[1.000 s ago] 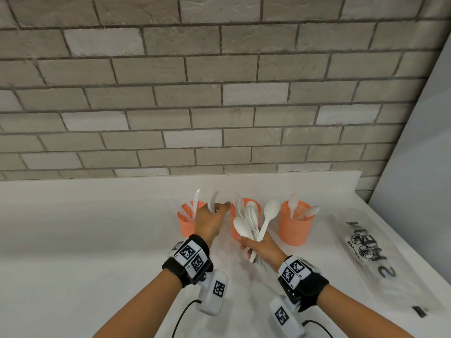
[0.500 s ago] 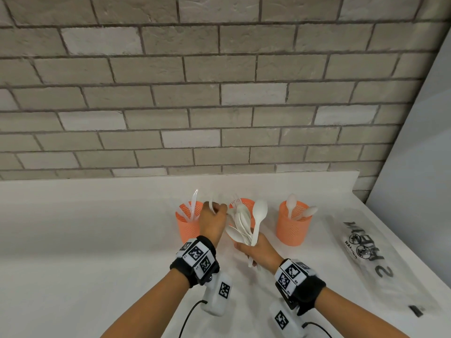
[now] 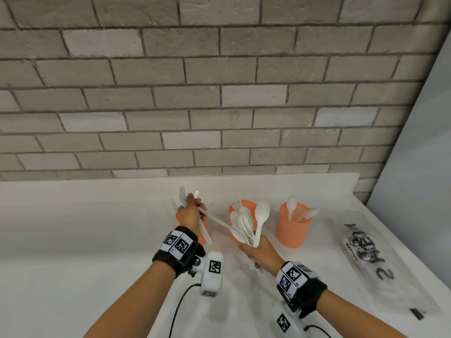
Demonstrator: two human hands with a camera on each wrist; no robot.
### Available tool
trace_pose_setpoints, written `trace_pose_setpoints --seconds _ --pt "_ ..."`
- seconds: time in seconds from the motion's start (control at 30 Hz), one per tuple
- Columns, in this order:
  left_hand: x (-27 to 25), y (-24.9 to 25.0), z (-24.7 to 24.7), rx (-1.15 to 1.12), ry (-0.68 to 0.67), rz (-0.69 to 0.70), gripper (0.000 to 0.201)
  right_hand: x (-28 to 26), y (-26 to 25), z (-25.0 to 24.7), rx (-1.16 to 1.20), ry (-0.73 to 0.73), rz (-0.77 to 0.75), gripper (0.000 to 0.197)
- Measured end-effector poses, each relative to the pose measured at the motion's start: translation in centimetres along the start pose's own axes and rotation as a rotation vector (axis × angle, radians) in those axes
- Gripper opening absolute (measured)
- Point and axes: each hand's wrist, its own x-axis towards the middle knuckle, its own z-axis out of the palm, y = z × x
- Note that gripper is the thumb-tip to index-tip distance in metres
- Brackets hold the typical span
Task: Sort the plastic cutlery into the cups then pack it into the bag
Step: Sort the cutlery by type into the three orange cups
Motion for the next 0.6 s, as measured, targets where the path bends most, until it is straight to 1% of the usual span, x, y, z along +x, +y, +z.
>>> trace_pose_setpoints --seconds 0.07,0.1,0.13,0.2,0.23,0.3,0.33,0.4,0.43,0.5,0.6 --pt "-0.7 0.0 0.0 -0.043 -0.03 -0.027 0.04 0.3 0.3 0.0 -0.006 0.048 0.005 0.017" --pt "-1.1 -0.1 0.1 -0.013 -0.042 -0.029 0.042 0.4 0.4 0.1 -0.015 0.077 0.006 0.018" --pt "-1.5 -0.2 0.2 0.077 -0.054 -0.02 0.042 0.5 0.5 0.1 -0.026 0.106 0.004 0.019" --pt "-2.3 -0.6 0.3 0.349 -0.112 0.033 0.033 0.8 0.7 0.2 -0.056 0.158 -0.01 0.023" --pt "-2.8 -1.0 0.4 0.444 -0.168 0.057 0.026 0.9 0.8 0.3 -0.069 0.179 -0.013 0.025" --pt "-3.9 -1.9 0.6 0.531 -0.297 0.073 0.013 1.1 0.9 0.3 -0.106 0.197 -0.02 0.025" --pt "-4.3 -2.5 0.7 0.558 -0.344 0.072 0.01 1.3 1.0 0.4 -0.127 0.199 -0.028 0.022" --pt "-4.9 -3.5 0.9 0.58 -0.39 0.066 0.006 1.4 1.2 0.4 -0.145 0.203 -0.032 0.008" --pt "-5.1 -4.0 1.0 0.582 -0.404 0.072 0.01 1.4 1.1 0.4 -0.149 0.205 -0.035 0.004" --pt "-5.3 -4.6 1.2 0.585 -0.432 0.089 0.021 1.2 1.2 0.5 -0.165 0.207 -0.04 0.016" --pt "-5.6 -4.9 1.4 0.6 -0.466 0.127 0.026 1.0 1.0 0.4 -0.151 0.199 -0.053 0.023"
